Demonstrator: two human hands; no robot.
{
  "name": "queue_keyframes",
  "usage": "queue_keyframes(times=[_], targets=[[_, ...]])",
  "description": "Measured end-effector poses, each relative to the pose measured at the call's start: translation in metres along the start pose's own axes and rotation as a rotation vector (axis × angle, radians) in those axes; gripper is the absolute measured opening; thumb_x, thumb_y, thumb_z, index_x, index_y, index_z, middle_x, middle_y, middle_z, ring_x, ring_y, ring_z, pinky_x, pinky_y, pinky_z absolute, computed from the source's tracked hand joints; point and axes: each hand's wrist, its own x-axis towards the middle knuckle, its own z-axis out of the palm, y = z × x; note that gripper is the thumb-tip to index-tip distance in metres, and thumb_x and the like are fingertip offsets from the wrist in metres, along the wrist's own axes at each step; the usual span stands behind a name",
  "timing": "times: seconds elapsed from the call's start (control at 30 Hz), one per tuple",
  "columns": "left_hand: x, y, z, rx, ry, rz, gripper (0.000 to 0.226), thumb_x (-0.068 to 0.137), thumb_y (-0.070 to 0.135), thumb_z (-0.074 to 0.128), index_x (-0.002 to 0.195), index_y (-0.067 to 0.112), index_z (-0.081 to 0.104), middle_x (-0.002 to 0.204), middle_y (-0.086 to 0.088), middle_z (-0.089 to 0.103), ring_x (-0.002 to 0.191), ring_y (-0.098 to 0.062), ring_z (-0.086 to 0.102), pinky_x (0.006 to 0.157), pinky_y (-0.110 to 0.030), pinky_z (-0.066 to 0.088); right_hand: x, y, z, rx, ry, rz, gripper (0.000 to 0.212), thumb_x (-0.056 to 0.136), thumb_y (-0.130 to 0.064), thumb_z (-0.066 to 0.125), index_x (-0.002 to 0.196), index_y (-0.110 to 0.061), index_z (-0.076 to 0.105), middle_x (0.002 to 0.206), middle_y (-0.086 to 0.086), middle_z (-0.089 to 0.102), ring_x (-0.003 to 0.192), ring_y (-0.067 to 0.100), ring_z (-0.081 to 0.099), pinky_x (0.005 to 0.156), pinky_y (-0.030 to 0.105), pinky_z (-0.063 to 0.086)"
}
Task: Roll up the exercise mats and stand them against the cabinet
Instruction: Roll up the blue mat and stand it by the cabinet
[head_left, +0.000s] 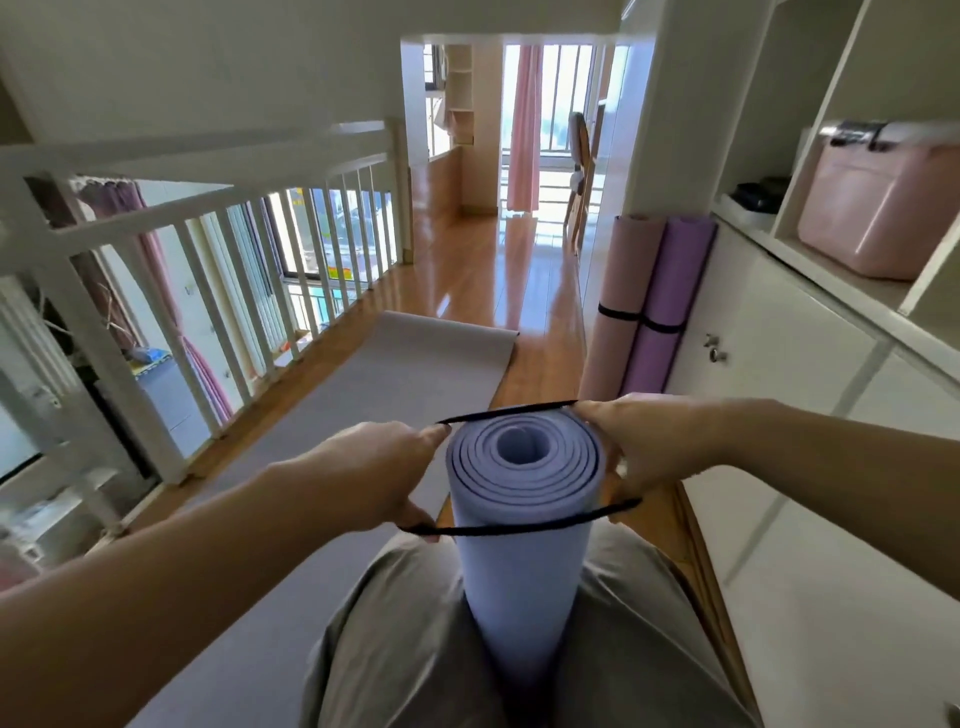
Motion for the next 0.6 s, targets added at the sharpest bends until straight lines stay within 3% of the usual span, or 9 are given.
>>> queue_keyframes(times=[0.1,0.27,0.4,0.5,0.6], targets=[[0.014,-0.006,0.005,-0.065,0.077,-0.008,0.1,0.075,0.051,0.072,0.152,0.02,0.015,0.138,0.0,0.053,0.11,-0.017,0.059,0.096,-0.032,0.047,0.017,0.008,0.009,0.067,0.095,-0.067,0.079,0.072,-0.046,0.08,0.136,-0.032,0.035,0.115,-0.014,0.058,0.102,0.005,0.056,0.094,0.023,0.047],[0.027,-0.001,0.024,-0.199,0.045,0.067,0.075,0.078,0.052,0.069,0.142,0.027,0.04,0.128,0.001,0.06,0.106,-0.017,0.057,0.091,-0.026,0.042,0.025,0.02,0.029,0.174,0.077,-0.088,0.076,0.071,-0.042,0.081,0.136,-0.033,0.042,0.12,-0.019,0.055,0.108,0.001,0.052,0.103,0.026,0.042],[0.031,0.007,0.059,-0.326,-0.009,0.063,0.073,0.076,0.061,0.066,0.137,0.028,0.043,0.131,0.004,0.058,0.116,-0.02,0.055,0.097,-0.03,0.043,0.023,0.021,0.071,0.341,0.132,-0.104,0.064,0.07,-0.039,0.083,0.126,-0.032,0.052,0.113,-0.026,0.054,0.103,-0.005,0.054,0.097,0.022,0.046],[0.043,0.004,0.06,-0.291,0.036,0.035,0.071,0.076,0.064,0.064,0.133,0.026,0.047,0.126,0.002,0.061,0.111,-0.024,0.058,0.093,-0.034,0.046,0.03,0.027,0.074,0.386,0.219,-0.1,0.06,0.067,-0.045,0.082,0.119,-0.026,0.06,0.116,-0.017,0.063,0.104,0.0,0.06,0.093,0.026,0.051],[0.058,0.0,0.046,-0.23,0.054,0.024,0.067,0.077,0.061,0.064,0.132,0.026,0.049,0.122,0.003,0.062,0.103,-0.021,0.06,0.091,-0.034,0.048,0.038,0.037,0.064,0.354,0.276,-0.083,0.071,0.062,-0.054,0.078,0.122,-0.019,0.062,0.118,-0.008,0.066,0.107,0.009,0.062,0.094,0.035,0.052]])
